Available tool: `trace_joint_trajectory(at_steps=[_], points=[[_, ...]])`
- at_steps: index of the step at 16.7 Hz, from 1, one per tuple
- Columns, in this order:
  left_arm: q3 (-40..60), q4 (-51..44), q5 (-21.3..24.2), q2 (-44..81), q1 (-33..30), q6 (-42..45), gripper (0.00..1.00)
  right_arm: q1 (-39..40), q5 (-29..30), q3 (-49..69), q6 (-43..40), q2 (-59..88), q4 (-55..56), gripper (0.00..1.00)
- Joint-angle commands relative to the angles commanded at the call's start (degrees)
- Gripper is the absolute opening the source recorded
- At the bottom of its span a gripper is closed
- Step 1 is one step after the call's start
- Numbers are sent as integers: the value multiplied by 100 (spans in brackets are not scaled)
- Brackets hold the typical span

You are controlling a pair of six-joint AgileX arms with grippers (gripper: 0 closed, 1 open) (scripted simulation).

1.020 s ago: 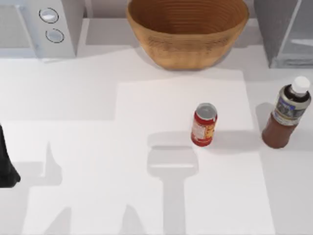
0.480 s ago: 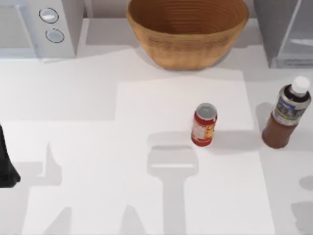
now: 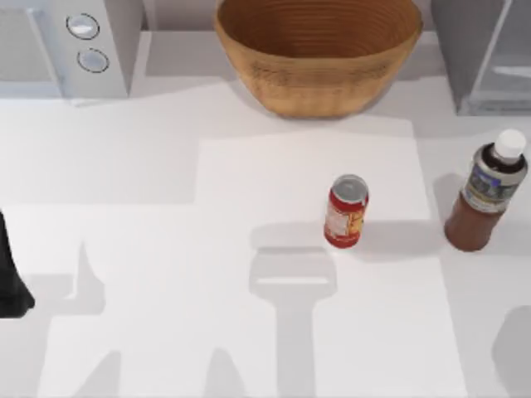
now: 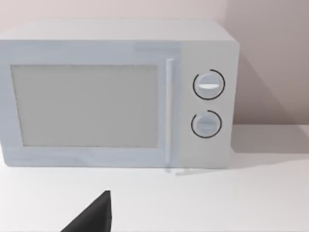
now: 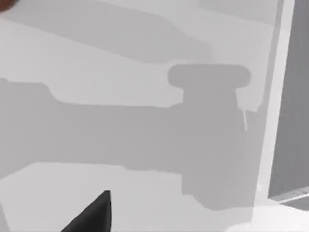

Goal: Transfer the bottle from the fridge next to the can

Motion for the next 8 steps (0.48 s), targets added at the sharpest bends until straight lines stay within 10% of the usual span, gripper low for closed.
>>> trace_joint_trajectory(at_steps=[8], points=[[0, 0, 0, 0, 0, 0, 100, -2691, -1115, 877, -2649, 3089, -208, 100]])
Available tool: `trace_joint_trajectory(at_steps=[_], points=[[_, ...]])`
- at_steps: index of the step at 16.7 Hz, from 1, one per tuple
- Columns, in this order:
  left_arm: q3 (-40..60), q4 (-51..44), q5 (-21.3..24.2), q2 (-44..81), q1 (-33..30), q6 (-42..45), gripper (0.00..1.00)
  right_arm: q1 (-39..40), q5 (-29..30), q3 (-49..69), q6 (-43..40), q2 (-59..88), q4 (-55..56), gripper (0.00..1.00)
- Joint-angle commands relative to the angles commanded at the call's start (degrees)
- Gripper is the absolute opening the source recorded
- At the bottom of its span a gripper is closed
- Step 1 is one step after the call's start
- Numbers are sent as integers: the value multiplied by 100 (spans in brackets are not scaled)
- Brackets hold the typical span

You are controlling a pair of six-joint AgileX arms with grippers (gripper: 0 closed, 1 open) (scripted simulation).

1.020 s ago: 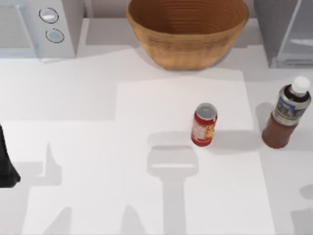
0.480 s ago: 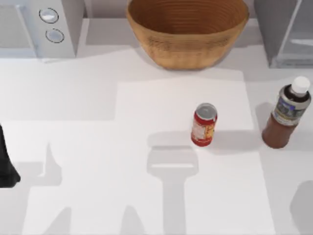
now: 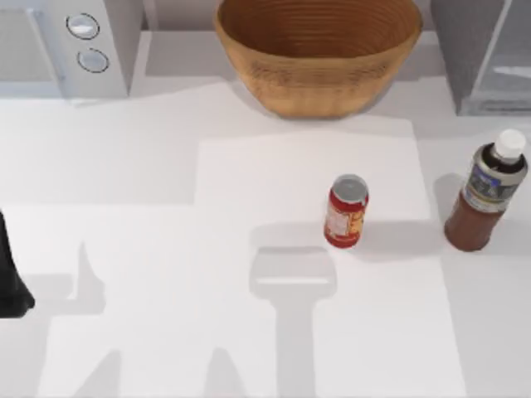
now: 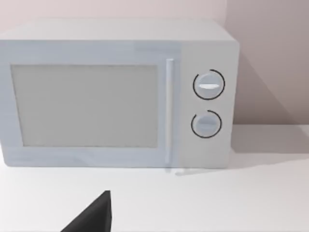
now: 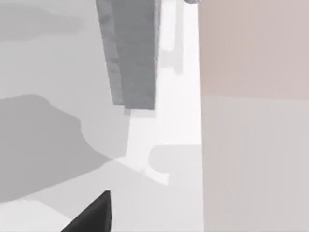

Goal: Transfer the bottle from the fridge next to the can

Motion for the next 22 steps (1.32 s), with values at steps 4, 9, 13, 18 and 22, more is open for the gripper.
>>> trace_joint_trajectory(at_steps=[4, 9, 13, 18, 22], points=[[0, 0, 0, 0, 0, 0, 100, -145, -81, 71, -149, 207, -39, 100], [0, 0, 0, 0, 0, 0, 100, -76, -70, 54, -70, 199, 34, 100], [0, 0, 0, 0, 0, 0, 100, 468, 18, 45, 772, 230, 787, 100], [0, 0, 0, 0, 0, 0, 100, 1809, 333, 8, 3039, 277, 2606, 100], [0, 0, 0, 0, 0, 0, 100, 3072, 643, -44, 5227, 303, 4329, 100]])
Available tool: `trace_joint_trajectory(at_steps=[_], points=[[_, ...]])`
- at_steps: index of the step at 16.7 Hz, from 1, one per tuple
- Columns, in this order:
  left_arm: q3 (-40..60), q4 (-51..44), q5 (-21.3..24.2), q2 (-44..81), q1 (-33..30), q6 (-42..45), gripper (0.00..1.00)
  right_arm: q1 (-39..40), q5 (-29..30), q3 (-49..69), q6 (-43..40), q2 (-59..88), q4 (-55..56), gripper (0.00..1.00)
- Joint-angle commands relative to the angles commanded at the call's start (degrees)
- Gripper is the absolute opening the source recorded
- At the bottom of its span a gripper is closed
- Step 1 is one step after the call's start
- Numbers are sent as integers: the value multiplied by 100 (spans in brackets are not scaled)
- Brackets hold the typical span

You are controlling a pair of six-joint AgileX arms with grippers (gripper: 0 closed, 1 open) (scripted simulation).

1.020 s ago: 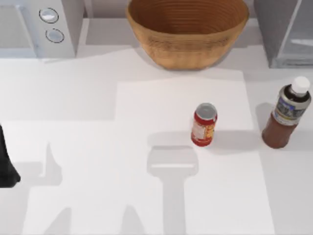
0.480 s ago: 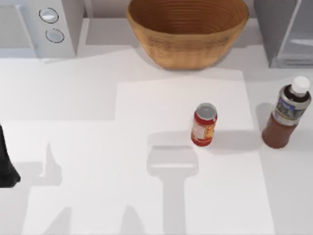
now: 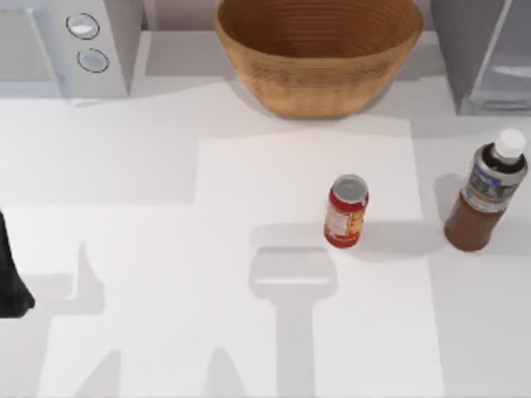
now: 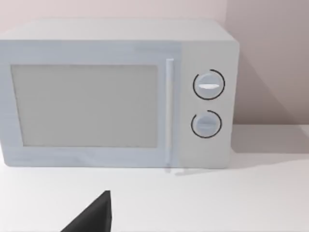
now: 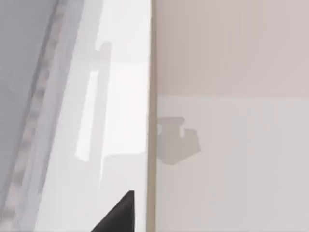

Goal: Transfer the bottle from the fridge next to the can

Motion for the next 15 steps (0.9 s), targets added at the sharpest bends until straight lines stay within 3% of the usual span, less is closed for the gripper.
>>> trace_joint_trajectory(at_steps=[6, 15], points=[[0, 0, 0, 0, 0, 0, 100, 1531, 343, -64, 2304, 4, 2051, 100], [0, 0, 0, 0, 0, 0, 100, 1820, 441, -135, 2697, -66, 2448, 100]])
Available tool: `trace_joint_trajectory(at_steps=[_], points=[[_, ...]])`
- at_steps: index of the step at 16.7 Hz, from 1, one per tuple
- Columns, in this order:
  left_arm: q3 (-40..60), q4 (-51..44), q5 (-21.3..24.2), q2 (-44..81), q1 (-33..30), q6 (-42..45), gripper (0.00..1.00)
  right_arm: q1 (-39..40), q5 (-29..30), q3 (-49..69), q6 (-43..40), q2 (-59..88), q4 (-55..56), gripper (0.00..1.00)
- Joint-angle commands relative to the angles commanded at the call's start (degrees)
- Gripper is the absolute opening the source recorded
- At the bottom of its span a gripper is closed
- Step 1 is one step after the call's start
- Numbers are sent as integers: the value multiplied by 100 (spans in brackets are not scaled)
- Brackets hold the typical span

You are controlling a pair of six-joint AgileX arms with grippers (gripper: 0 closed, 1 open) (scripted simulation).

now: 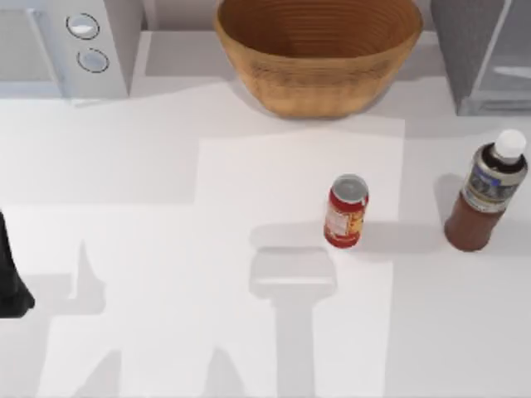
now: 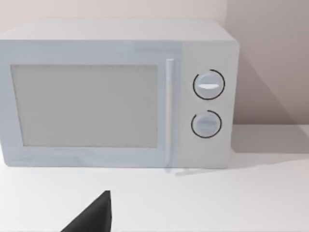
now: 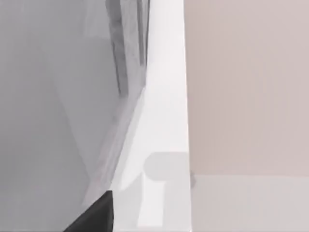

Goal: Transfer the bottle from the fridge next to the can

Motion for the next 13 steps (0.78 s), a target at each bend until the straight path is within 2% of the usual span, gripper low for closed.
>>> trace_joint_trajectory(at_steps=[5, 13], points=[[0, 0, 0, 0, 0, 0, 100, 895, 718, -261, 626, -155, 346, 100], [0, 0, 0, 0, 0, 0, 100, 3553, 2815, -1115, 2432, -732, 1343, 100]])
